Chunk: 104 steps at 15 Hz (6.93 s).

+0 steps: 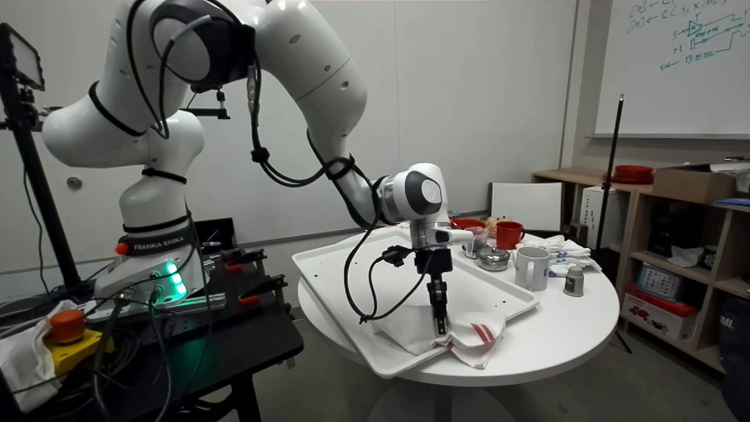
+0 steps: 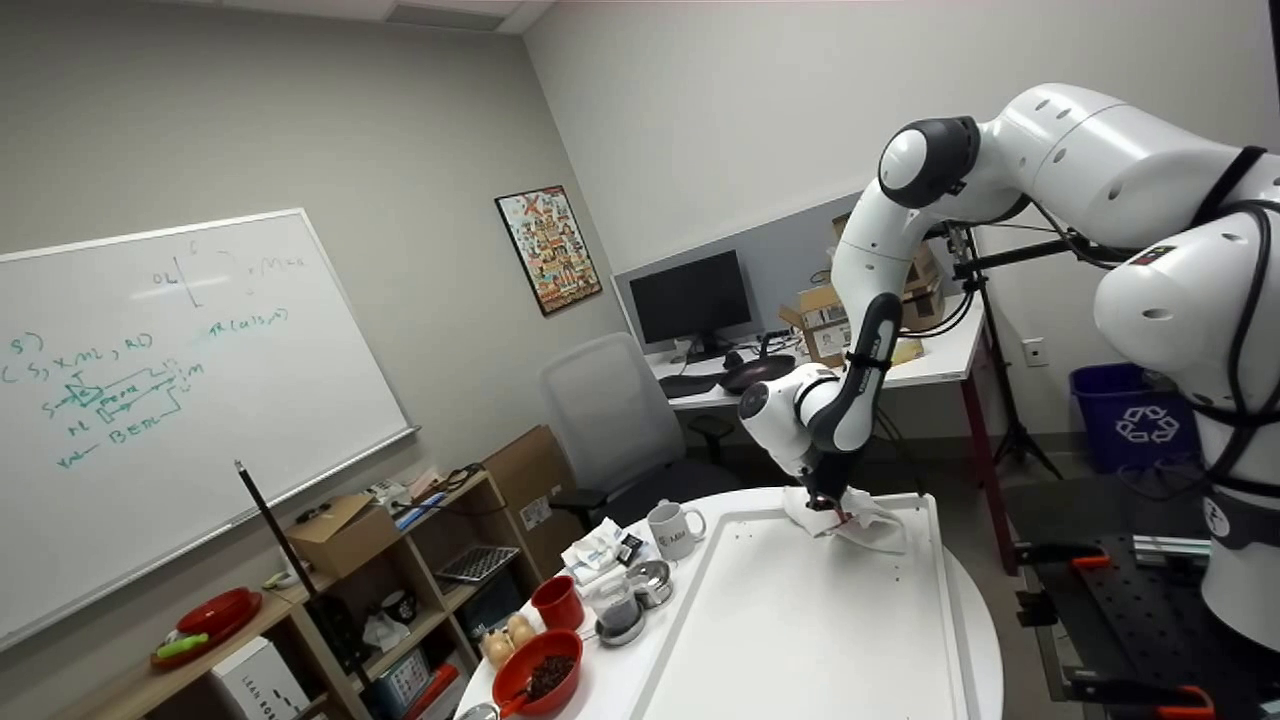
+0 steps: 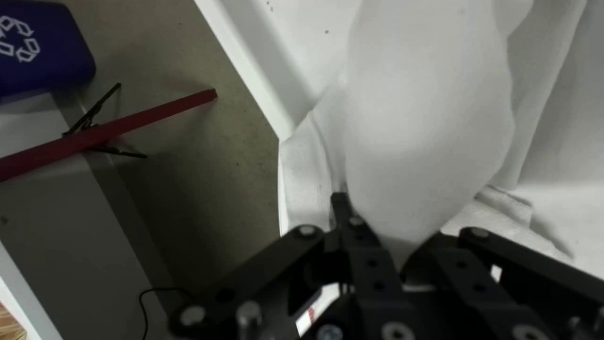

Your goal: Wipe the tray with the white towel

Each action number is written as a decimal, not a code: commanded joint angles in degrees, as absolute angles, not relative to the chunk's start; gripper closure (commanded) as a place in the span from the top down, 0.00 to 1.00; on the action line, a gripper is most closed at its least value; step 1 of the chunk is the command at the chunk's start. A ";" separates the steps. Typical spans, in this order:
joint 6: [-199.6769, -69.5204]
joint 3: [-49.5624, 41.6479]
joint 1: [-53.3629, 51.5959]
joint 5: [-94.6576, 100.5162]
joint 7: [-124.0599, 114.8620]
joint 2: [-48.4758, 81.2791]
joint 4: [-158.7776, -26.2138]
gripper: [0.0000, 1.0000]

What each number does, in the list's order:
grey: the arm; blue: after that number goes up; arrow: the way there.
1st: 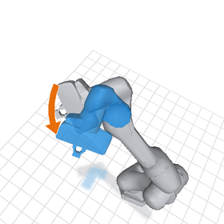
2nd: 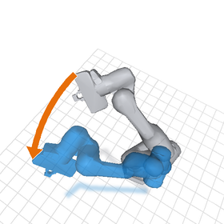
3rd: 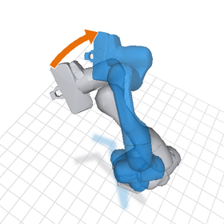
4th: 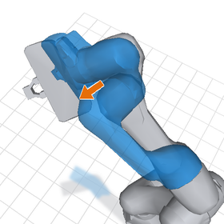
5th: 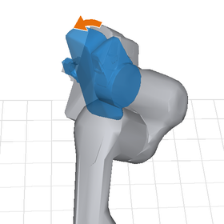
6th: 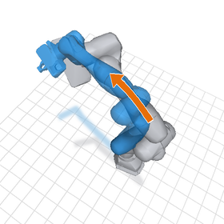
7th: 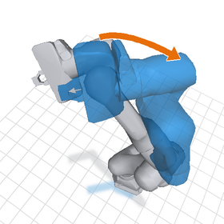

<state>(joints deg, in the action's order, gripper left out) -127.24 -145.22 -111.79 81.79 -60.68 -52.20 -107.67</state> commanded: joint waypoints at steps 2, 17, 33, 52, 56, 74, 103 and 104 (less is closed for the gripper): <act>-116.98 -138.90 -110.28 94.40 -67.39 -55.89 -109.36 0.03; -107.43 -121.60 -95.00 118.99 -66.72 -65.46 -126.91 0.03; -108.30 -111.72 -80.34 120.75 -57.89 -74.94 -134.31 0.03; -102.12 -111.37 -85.76 116.55 -54.06 -81.57 -132.17 0.03; -99.98 -112.09 -88.72 116.88 -54.09 -82.95 -131.27 0.03; -91.12 -115.42 -104.46 120.79 -54.76 -86.42 -128.51 0.03; -86.38 -114.17 -109.61 122.10 -55.35 -84.11 -130.65 0.11; -86.38 -114.17 -109.61 122.10 -55.35 -84.11 -130.65 0.11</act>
